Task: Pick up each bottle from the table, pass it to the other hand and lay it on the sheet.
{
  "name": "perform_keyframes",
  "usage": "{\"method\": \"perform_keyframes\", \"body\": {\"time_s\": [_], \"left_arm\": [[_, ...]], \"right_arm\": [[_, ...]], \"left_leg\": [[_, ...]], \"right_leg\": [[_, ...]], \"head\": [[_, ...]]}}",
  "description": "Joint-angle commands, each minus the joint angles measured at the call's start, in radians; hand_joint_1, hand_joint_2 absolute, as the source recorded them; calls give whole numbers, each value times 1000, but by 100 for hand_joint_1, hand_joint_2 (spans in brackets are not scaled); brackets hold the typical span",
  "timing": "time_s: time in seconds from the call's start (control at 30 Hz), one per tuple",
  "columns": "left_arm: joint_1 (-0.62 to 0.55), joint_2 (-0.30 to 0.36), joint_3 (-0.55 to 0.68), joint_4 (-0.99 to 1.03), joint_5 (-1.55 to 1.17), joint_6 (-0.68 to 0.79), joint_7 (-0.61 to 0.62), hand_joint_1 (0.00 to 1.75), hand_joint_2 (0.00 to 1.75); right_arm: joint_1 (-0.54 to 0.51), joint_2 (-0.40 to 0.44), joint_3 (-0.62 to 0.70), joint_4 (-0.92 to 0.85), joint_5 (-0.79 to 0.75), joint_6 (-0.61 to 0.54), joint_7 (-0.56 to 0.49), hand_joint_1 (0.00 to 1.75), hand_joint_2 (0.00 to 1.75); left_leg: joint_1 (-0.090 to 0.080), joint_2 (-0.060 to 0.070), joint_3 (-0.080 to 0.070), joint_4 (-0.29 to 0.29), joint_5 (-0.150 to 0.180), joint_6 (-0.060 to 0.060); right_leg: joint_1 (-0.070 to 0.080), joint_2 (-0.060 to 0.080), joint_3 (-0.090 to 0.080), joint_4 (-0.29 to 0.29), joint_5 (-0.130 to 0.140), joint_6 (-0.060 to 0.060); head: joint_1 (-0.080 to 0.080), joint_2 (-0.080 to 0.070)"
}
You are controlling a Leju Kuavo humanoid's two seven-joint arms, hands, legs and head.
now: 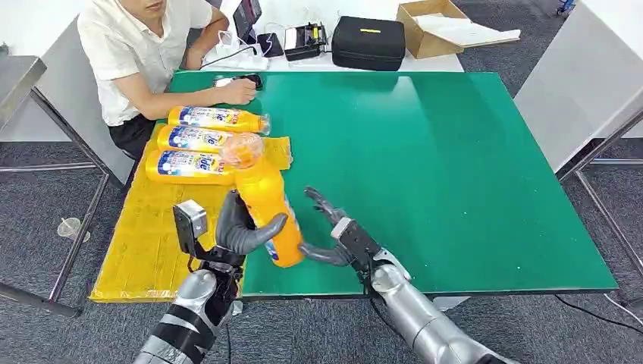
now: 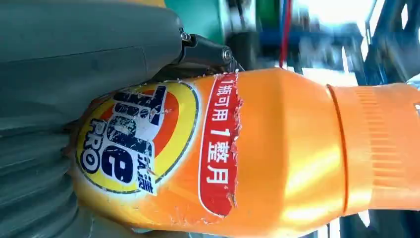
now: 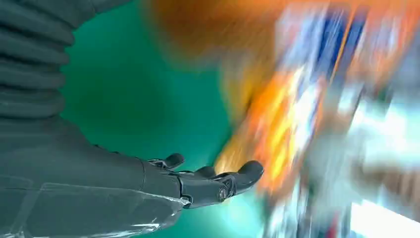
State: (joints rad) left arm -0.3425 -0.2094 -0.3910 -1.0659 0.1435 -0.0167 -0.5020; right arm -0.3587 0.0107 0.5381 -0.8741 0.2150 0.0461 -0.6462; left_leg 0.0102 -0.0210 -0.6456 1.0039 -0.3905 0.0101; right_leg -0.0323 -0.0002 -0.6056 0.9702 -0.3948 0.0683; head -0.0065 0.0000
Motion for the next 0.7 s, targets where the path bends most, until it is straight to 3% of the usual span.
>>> {"method": "perform_keyframes", "body": {"time_s": [0.03, 0.13, 0.27, 0.53, 0.6, 0.63, 0.7], "left_arm": [[137, 114, 64, -241, -296, 327, 8, 175, 175], [141, 133, 43, -267, -357, 337, 18, 175, 175], [128, 167, 29, -255, -530, 424, 25, 175, 175], [118, 179, 22, -240, -593, 447, 29, 175, 175], [90, 208, -3, -188, -812, 527, 70, 175, 175], [60, 225, -15, -119, -931, 542, 117, 175, 175], [1, 244, -38, 26, -1040, 508, 161, 175, 175]], "right_arm": [[196, -69, -522, -127, 408, -744, 146, 0, 0], [217, -26, -850, -144, 650, -744, 101, 0, 0], [214, 3, -951, -135, 679, -744, 43, 0, 0], [209, 22, -948, -139, 671, -744, 38, 0, 0], [197, -2, -857, -91, 605, -744, 42, 0, 0], [186, -11, -797, -67, 572, -739, 46, 0, 0], [163, -13, -735, -25, 529, -716, 48, 0, 0]], "left_leg": [[1, 0, 9, 0, -5, 0], [0, -3, 2, 0, -2, 0], [0, -1, 0, 0, -3, 0], [-1, 2, 2, 0, -3, 0], [0, 4, 8, 2, -7, 0], [0, 3, 3, 0, -3, 0], [1, 5, 5, -1, -4, 0]], "right_leg": [[2, -2, 10, -1, -5, -5], [0, -4, 3, -1, -3, -2], [0, -2, 2, 0, -2, -3], [1, 0, 2, -1, -1, -3], [3, 1, 7, 0, -5, -6], [1, 1, 2, -1, -1, -3], [2, 3, 4, -2, -1, -4]], "head": [[0, 0], [0, 0], [0, 0], [0, 0], [0, 0], [0, 0], [0, 0]]}}
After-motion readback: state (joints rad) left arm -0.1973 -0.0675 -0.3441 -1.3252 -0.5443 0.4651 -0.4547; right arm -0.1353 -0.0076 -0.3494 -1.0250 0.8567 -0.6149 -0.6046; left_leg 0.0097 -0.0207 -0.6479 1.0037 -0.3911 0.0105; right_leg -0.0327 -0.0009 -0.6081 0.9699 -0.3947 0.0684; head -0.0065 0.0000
